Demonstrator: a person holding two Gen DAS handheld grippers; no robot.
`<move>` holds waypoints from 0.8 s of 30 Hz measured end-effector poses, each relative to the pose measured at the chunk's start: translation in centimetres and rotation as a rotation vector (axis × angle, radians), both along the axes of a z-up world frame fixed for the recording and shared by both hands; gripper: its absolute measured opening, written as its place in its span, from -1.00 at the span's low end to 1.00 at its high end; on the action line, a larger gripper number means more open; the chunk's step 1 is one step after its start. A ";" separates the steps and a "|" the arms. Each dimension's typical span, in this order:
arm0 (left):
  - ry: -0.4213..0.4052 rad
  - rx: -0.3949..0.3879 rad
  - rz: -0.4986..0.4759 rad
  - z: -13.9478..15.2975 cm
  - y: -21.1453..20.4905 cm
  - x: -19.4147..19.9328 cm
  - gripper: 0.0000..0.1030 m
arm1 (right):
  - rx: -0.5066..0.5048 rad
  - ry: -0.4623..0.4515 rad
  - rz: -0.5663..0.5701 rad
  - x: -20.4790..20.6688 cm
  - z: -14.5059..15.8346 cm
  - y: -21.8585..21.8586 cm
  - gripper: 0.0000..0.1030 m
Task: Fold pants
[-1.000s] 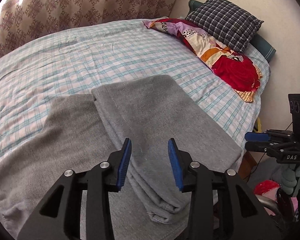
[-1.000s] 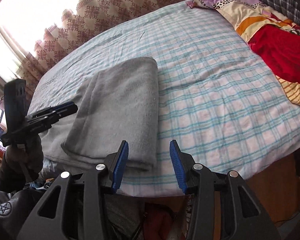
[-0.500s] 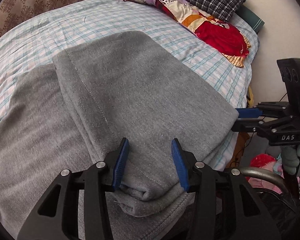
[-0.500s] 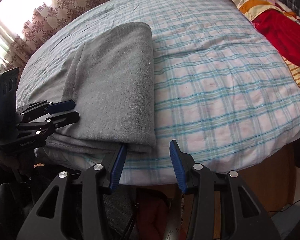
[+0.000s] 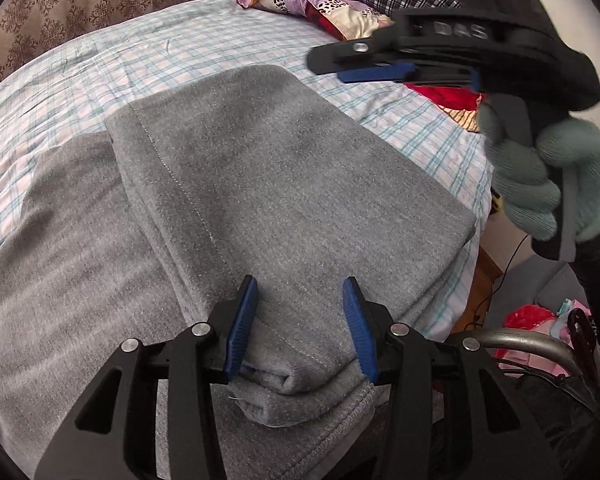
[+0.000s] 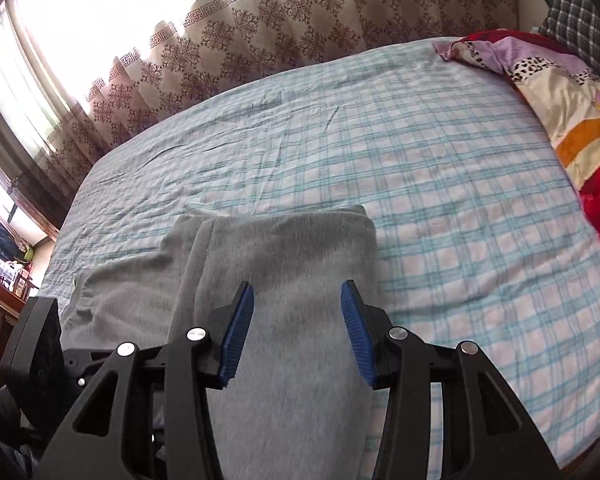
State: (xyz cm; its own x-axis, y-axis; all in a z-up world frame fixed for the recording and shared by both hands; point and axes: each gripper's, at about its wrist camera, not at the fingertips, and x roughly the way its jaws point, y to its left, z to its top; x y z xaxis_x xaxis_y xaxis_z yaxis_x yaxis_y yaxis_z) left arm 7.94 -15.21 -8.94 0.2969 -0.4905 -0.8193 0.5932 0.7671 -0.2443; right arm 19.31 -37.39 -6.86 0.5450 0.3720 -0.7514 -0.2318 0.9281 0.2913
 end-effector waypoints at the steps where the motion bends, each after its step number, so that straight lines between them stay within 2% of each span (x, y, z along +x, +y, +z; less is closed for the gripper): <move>1: -0.002 0.000 -0.002 -0.1 0.0 -0.1 -0.10 | -0.008 0.015 0.004 1.1 -0.5 0.6 -0.11; 5: -0.008 -0.010 -0.009 -0.2 0.2 -0.2 -0.10 | -0.069 0.094 -0.031 4.8 -3.7 1.7 -0.11; 8: -0.008 -0.021 -0.011 -0.4 0.4 -0.3 -0.10 | -0.069 0.150 -0.048 6.2 -5.4 1.6 -0.11; 14: -0.005 -0.032 -0.017 -0.6 0.7 -0.4 -0.10 | -0.046 0.152 -0.041 6.4 -6.0 1.4 -0.11; 17: -0.004 -0.033 -0.020 -0.6 0.9 -0.7 -0.10 | -0.015 0.136 -0.061 5.5 -5.3 0.6 -0.11; 20: 0.018 -0.053 -0.013 -0.3 1.1 -0.1 -0.10 | -0.005 0.079 -0.099 3.1 -3.0 -0.7 -0.11; 24: 0.049 -0.077 -0.013 0.5 1.1 0.9 0.07 | 0.010 0.040 -0.170 -1.0 -0.8 -4.1 -0.11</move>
